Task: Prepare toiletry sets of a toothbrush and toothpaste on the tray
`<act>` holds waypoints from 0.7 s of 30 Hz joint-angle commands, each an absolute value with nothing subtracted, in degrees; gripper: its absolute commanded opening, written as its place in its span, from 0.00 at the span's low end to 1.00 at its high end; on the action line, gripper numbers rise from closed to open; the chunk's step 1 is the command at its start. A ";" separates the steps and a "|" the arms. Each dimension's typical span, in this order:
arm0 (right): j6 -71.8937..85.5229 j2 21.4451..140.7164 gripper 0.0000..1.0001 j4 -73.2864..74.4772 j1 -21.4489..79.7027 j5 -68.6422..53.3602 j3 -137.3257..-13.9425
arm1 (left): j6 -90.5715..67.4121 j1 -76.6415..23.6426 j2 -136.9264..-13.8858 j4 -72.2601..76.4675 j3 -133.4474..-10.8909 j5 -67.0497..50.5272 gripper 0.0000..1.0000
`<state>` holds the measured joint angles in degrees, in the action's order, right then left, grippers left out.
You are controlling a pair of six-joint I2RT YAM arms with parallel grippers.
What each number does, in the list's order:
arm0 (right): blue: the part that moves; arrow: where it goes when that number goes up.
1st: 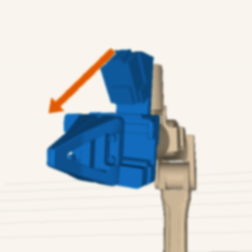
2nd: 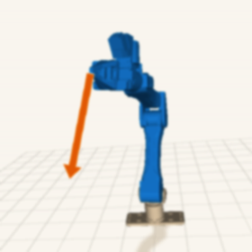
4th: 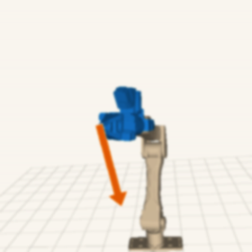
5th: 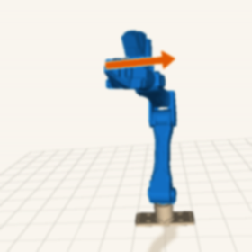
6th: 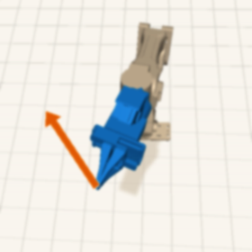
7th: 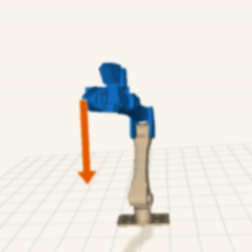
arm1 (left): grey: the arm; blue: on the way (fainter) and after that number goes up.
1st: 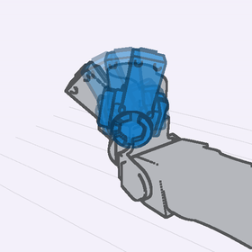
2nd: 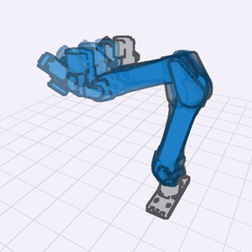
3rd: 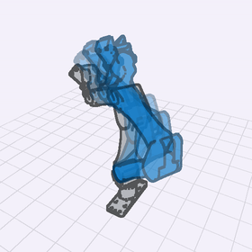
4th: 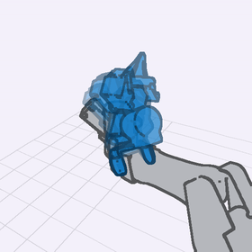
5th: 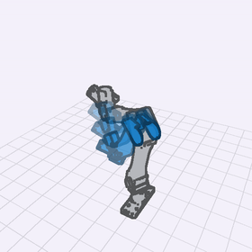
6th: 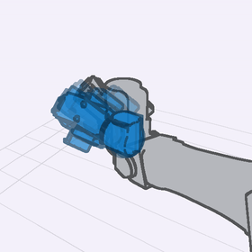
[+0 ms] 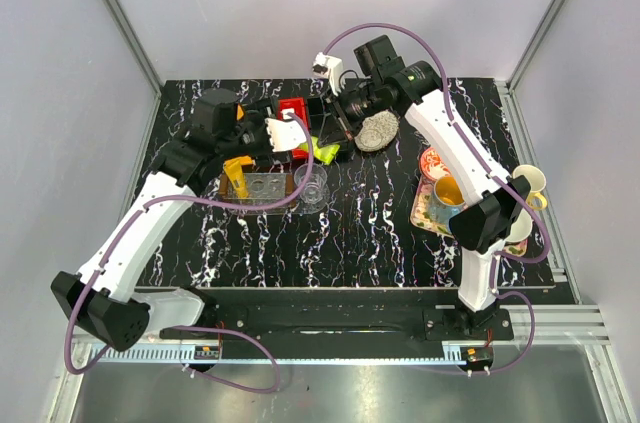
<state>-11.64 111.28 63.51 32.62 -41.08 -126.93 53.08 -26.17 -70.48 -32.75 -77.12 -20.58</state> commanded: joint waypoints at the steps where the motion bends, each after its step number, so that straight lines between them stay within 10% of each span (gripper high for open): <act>1: -12.74 108.54 0.00 64.69 32.52 -45.96 -128.85 | 58.53 -27.51 -71.37 -33.75 -80.24 -20.48 0.77; 21: -12.74 109.25 0.00 66.09 32.52 -51.33 -129.46 | 63.02 -30.23 -74.18 -33.32 -77.70 -17.93 0.70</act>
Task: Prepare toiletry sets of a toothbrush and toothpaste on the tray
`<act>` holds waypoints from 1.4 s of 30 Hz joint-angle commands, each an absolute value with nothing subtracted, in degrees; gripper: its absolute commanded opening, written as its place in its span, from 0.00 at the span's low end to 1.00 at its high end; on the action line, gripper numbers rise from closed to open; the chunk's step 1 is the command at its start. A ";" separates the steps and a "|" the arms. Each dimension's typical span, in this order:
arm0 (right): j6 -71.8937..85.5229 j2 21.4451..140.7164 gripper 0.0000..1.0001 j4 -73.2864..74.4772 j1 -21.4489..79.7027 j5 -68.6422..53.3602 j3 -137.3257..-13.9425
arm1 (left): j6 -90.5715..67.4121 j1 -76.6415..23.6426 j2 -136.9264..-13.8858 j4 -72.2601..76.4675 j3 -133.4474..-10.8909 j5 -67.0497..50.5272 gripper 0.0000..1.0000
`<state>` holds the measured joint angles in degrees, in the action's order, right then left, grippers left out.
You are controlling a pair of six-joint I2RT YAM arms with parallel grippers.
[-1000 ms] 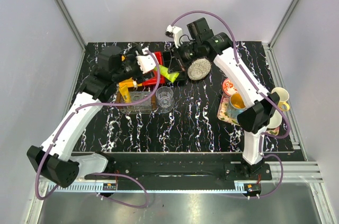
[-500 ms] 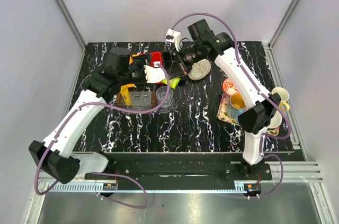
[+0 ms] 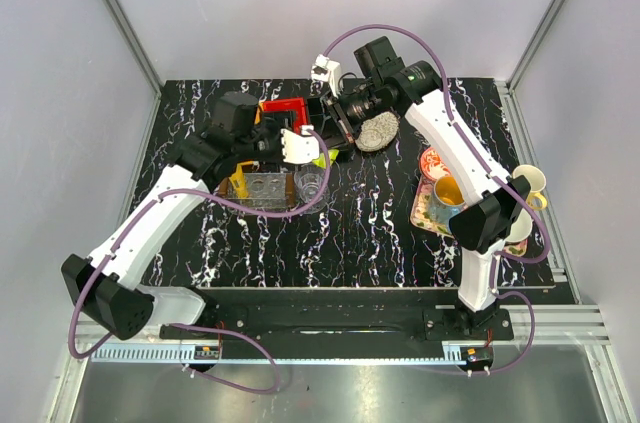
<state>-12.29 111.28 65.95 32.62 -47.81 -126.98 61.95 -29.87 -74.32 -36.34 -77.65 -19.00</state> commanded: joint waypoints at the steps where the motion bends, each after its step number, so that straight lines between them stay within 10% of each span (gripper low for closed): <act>1: -12.66 109.07 0.00 66.09 32.52 -51.50 -129.38 | 62.84 -30.23 -74.09 -33.05 -77.35 -17.84 0.68; 13: -12.48 108.37 0.04 66.80 32.61 -51.95 -129.11 | 58.54 -30.23 -72.51 -30.06 -72.86 -18.37 0.01; 23: -12.31 107.76 0.55 67.15 30.68 -44.74 -133.06 | 48.10 -27.35 -69.44 -29.80 -69.88 -25.74 0.00; 42: -16.26 99.41 0.66 58.80 26.98 -47.80 -126.92 | 13.29 -14.24 -66.53 -18.91 -67.85 -62.30 0.00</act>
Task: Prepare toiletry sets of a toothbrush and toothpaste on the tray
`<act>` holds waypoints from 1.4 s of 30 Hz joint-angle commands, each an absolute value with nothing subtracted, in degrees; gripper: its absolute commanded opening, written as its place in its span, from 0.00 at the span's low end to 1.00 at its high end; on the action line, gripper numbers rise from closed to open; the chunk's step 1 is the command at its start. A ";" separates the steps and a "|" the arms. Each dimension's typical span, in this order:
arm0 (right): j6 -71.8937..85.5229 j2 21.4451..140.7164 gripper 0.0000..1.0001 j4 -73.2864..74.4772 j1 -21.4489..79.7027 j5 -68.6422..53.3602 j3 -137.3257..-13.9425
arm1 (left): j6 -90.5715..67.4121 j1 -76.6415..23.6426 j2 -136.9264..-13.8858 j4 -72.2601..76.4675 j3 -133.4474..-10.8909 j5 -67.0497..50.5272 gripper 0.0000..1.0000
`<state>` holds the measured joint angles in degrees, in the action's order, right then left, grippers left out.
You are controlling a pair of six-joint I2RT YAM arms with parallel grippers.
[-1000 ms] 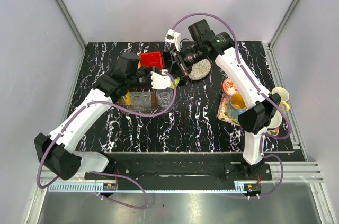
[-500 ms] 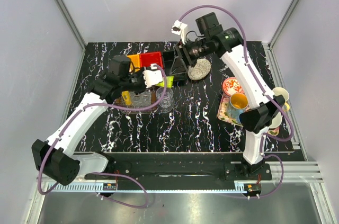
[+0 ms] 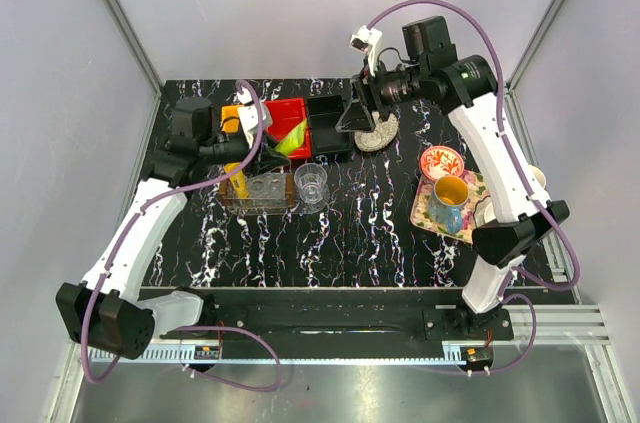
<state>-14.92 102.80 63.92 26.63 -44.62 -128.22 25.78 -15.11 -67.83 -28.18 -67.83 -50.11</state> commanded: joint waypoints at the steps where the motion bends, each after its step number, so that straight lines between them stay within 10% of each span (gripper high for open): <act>1: -16.78 99.14 0.67 58.10 27.07 -50.07 -126.65 | 11.10 -14.06 -66.45 -17.24 -67.07 -64.66 0.00; 21: -19.34 97.03 0.84 50.10 36.65 -56.16 -121.28 | -36.19 -14.76 -67.85 28.90 -55.55 -79.80 0.00; 42: -18.55 98.26 0.77 49.22 40.52 -56.07 -121.99 | -32.78 -17.40 -67.50 24.79 -56.07 -78.05 0.00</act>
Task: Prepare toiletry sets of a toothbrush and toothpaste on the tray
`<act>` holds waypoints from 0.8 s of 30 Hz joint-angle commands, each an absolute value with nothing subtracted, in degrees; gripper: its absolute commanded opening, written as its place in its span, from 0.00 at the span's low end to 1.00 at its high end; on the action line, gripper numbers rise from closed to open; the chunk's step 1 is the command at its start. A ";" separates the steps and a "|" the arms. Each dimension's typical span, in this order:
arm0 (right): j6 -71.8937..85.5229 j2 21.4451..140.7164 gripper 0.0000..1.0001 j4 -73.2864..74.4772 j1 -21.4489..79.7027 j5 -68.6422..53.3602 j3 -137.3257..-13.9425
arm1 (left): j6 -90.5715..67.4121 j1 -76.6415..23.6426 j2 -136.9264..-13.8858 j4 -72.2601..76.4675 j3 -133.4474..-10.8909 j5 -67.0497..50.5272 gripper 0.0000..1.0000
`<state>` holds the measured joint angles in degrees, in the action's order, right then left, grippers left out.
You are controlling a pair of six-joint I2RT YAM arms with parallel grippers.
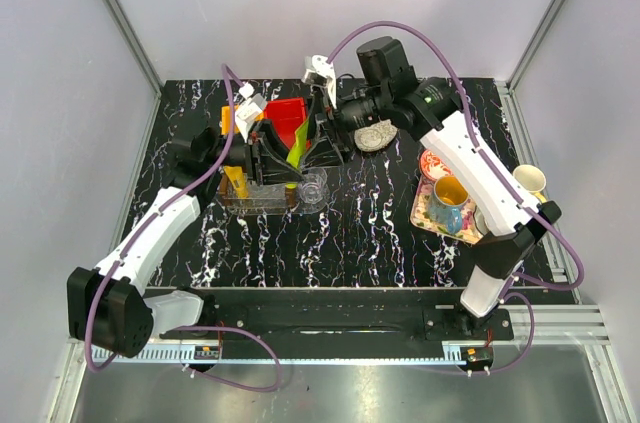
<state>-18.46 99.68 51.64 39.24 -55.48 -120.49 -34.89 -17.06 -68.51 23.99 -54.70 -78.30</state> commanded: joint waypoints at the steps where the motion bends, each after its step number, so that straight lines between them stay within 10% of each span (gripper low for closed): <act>1: -18.54 98.44 0.75 49.31 40.60 -56.07 -122.08 | -32.78 -17.49 -67.59 24.70 -55.99 -77.96 0.00; 11: -19.60 99.05 0.18 49.92 41.31 -55.20 -121.20 | -31.30 -17.49 -66.53 23.56 -56.34 -77.87 0.04; 24: -20.83 96.42 0.08 50.98 41.31 -44.93 -119.80 | -6.79 -14.51 -64.25 -3.50 -62.93 -72.43 0.55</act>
